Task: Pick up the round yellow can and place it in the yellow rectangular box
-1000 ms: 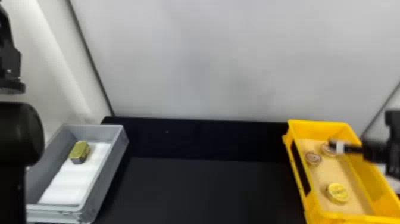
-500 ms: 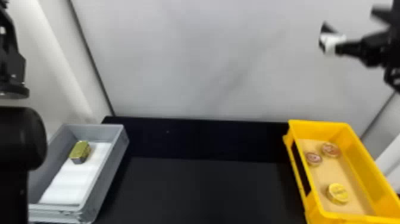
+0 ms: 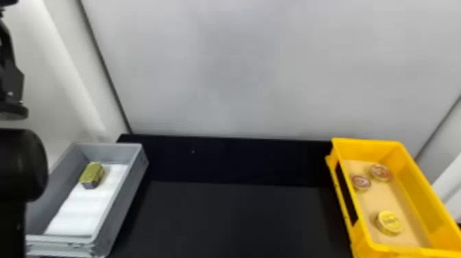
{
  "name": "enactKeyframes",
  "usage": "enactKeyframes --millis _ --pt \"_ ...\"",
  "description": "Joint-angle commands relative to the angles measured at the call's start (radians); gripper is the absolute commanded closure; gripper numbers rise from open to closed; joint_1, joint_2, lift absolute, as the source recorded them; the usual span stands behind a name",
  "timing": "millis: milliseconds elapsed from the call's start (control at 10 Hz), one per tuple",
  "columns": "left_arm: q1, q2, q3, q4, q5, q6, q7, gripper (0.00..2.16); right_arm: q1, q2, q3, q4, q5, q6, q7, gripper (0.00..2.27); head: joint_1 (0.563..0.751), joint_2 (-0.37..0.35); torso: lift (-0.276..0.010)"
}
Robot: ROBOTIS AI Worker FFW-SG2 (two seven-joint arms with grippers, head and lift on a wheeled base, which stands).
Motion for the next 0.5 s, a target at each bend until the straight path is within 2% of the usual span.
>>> enactKeyframes --millis 0,100,400 --pt "-0.004 0.033 0.016 -0.008 -0.009 -0.001 0.006 0.15 -0.056 -0.085 0.028 -0.073 0.059 -0.008 -0.031 0.0 0.663 0.054 -0.01" --pt "-0.007 0.05 0.021 -0.011 -0.015 0.004 0.01 0.15 -0.055 -0.087 0.041 -0.078 0.062 -0.017 -0.031 0.0 0.663 0.054 -0.01" --pt "-0.009 0.053 0.022 -0.012 -0.024 0.006 0.009 0.15 -0.044 -0.085 0.048 -0.076 0.066 -0.012 -0.029 0.0 0.663 0.054 -0.01"
